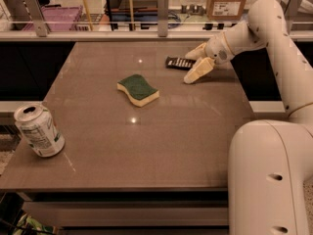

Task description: Move rxbar chocolate near 7up can

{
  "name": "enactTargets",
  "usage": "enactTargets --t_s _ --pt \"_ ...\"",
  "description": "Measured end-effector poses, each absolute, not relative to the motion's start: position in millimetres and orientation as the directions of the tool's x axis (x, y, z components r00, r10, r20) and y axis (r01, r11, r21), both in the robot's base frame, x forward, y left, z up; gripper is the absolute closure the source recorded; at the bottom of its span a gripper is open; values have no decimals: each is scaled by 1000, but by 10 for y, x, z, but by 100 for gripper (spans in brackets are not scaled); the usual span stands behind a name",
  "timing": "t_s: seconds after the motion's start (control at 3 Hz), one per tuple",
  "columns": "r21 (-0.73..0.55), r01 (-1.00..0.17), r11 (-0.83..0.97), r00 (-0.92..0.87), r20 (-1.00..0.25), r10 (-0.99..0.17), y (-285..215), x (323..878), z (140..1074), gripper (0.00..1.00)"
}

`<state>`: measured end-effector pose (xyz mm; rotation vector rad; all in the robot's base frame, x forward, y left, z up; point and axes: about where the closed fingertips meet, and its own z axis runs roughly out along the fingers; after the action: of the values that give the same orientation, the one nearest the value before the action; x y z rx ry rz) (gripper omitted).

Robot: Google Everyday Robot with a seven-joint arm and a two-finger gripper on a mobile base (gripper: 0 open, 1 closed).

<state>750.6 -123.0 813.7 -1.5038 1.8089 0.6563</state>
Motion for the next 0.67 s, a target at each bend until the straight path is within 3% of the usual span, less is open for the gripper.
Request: enactTargets --t_s 0.67 --pt "-44 -978 202 -96 -769 -632 -1221 7509 8174 87"
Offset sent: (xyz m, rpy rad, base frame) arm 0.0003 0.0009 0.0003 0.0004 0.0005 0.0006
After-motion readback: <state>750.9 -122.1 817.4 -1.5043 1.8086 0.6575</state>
